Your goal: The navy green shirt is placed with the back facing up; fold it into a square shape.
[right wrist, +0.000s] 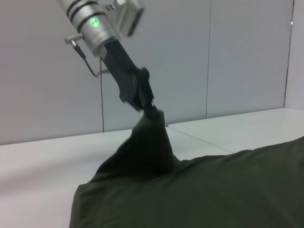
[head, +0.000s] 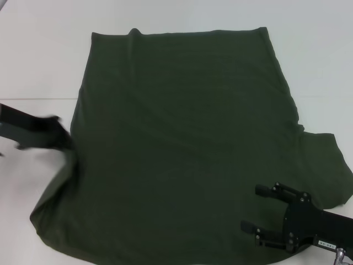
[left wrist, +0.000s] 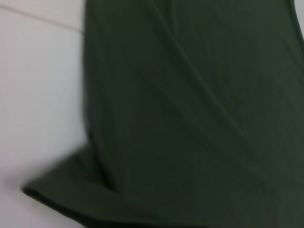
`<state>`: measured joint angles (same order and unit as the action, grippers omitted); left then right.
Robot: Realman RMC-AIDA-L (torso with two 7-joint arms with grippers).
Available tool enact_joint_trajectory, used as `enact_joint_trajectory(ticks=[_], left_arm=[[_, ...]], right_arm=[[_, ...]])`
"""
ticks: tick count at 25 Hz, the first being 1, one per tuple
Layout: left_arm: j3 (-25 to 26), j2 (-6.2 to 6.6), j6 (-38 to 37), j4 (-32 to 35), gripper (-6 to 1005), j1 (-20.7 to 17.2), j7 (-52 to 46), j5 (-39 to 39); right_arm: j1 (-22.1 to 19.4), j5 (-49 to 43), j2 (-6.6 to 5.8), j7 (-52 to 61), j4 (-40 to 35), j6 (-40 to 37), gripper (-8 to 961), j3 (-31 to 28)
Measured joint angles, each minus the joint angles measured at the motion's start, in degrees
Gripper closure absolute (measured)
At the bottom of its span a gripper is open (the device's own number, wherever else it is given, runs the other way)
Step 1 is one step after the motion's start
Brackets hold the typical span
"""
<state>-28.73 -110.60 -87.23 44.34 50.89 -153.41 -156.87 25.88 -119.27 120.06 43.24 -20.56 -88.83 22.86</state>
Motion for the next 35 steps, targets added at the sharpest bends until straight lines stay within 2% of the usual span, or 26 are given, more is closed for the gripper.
enact_joint_trajectory(ticks=[4, 7, 12, 14, 20, 25, 30, 35], left_arm=[[-5.33, -2.41, 2.77, -1.99, 958, 0.56, -0.55, -0.1], [-6.67, -3.88, 3.58, -2.44, 956, 0.4, -0.7, -0.3], [-7.21, -4.62, 4.76, -2.98, 954, -0.53, -0.79, -0.33], [-7.37, -5.36, 5.82, -3.35, 953, -1.0, -0.77, -0.32], [-8.91, -6.47, 7.86, -4.11, 950, -1.53, -0.66, -0.62], [-8.91, -7.1, 9.21, -4.73, 947, -1.73, -0.68, -0.46], [-8.89, -6.91, 8.98, -5.08, 945, -1.64, -0.51, -0.38], [-8.27, -6.08, 6.1, -4.86, 733, -1.77, 1.3, 2.76]], right_arm=[[-0.07, 0.0, 0.0, 0.0, 0.0, -0.13, 67, -0.02], [-0.22, 0.0, 0.0, 0.0, 0.0, -0.31, 66, -0.21], [-0.22, 0.0, 0.0, 0.0, 0.0, -0.33, 66, -0.23], [-0.21, 0.0, 0.0, 0.0, 0.0, -0.33, 66, -0.25], [-0.03, 0.0, 0.0, 0.0, 0.0, -0.33, 66, -0.32], [0.04, 0.0, 0.0, 0.0, 0.0, -0.32, 66, -0.36], [0.2, 0.0, 0.0, 0.0, 0.0, -0.29, 66, -0.36], [0.29, 0.0, 0.0, 0.0, -0.01, -0.25, 67, -0.37]])
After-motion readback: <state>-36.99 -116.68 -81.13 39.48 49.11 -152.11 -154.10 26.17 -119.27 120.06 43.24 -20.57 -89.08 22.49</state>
